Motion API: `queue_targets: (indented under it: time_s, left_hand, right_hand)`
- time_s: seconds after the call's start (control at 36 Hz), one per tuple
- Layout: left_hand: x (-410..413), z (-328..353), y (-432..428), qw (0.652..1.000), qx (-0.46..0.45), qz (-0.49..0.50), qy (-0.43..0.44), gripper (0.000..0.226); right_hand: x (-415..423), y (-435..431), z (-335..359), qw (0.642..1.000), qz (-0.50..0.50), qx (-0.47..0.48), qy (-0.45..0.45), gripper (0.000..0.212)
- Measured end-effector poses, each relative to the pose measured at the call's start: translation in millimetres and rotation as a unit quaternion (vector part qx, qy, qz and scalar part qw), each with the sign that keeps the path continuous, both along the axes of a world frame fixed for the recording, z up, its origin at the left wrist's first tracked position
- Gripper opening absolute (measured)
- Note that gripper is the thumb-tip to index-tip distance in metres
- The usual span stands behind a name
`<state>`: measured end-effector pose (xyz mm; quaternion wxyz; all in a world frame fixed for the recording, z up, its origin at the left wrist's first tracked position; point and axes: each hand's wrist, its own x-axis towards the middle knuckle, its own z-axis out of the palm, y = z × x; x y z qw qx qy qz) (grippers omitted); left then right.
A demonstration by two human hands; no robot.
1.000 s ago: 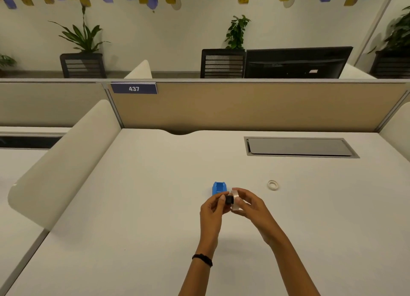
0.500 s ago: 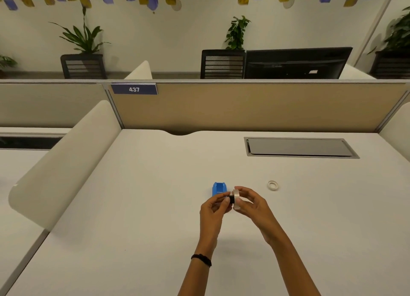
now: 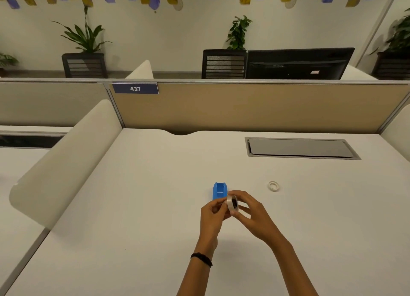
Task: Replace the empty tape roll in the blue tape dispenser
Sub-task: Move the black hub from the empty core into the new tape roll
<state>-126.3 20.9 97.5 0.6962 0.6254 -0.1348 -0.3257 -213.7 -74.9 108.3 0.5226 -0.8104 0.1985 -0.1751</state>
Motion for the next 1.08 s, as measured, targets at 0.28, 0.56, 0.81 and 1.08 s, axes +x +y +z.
queue_targets:
  time_s: [0.28,0.56,0.81,1.08]
  left_hand:
    - [-2,-4,-3,0.999,0.004,0.03,-0.036,0.016]
    - [-2,-7,-4,0.996,0.02,0.025,-0.078,0.023]
    - [-2,-6,-3,0.997,0.014,0.022,-0.078,0.02]
    - [-2,-11,-4,0.997,0.028,0.022,-0.074,0.016]
  right_hand:
    - [4,-2,2,1.0,0.006,-0.008,-0.017,0.037]
    - [6,-5,2,0.998,-0.031,0.047,-0.003,0.037]
    - [11,-4,1,0.998,-0.044,0.039,0.011,0.035]
    - [10,-4,-1,0.999,-0.007,-0.021,-0.029,0.028]
